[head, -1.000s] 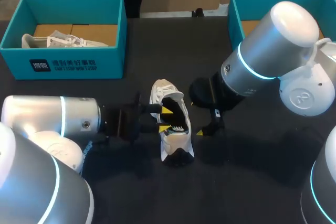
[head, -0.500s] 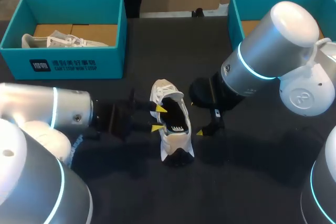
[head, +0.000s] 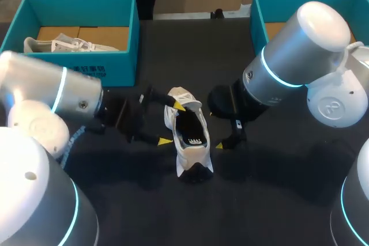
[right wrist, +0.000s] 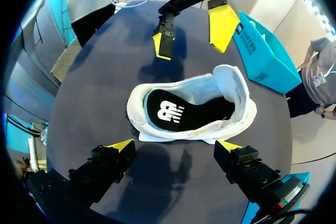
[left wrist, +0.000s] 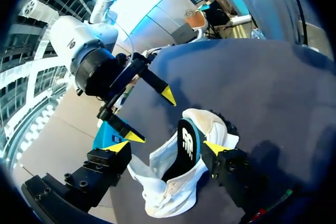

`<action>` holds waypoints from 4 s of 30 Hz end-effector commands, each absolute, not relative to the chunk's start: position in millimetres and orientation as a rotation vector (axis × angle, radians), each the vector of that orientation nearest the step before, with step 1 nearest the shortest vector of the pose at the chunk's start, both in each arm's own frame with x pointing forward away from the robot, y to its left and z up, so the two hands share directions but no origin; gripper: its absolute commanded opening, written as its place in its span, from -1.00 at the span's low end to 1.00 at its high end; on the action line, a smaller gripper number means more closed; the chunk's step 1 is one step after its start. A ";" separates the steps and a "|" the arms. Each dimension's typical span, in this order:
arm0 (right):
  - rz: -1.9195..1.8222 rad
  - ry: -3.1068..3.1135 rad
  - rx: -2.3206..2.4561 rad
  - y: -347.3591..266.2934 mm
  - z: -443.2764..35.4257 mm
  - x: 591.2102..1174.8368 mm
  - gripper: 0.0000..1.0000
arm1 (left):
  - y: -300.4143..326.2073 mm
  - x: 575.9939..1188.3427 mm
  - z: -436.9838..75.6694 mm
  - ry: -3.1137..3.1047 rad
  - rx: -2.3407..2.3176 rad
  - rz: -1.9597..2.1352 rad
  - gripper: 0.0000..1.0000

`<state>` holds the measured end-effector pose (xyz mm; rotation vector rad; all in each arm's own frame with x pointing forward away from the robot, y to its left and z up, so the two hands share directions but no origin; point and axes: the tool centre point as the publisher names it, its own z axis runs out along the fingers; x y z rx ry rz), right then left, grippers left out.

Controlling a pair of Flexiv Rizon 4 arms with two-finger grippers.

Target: Take the shoe out of the shoebox, open the shoe tongue, remove and reinsert the insole, then place the shoe into the shoebox

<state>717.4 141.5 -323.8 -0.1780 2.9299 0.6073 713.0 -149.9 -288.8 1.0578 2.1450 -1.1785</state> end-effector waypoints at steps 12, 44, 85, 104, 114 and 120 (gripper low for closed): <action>0.603 2.927 -0.176 142.0 -324.5 716.1 1.00 | -146.4 728.9 -266.8 2.347 1.296 -1.117 1.00; 0.446 3.007 -0.087 89.3 -285.5 735.6 1.00 | -145.3 733.2 -262.8 2.443 1.370 -1.096 1.00; 0.498 3.106 -0.038 18.8 -208.0 745.4 1.00 | -162.3 723.3 -271.1 2.593 1.882 -0.829 1.00; 0.538 3.094 0.042 15.1 -207.4 748.9 1.00 | -163.6 724.2 -270.9 2.709 1.897 -0.655 -1.00; 0.538 3.094 0.042 15.1 -207.4 748.9 1.00 | -168.9 722.2 -287.6 2.763 1.836 -0.584 -1.00; 0.538 3.094 0.042 15.1 -207.4 748.9 1.00 | -170.7 722.8 -306.5 2.752 1.833 -0.542 -1.00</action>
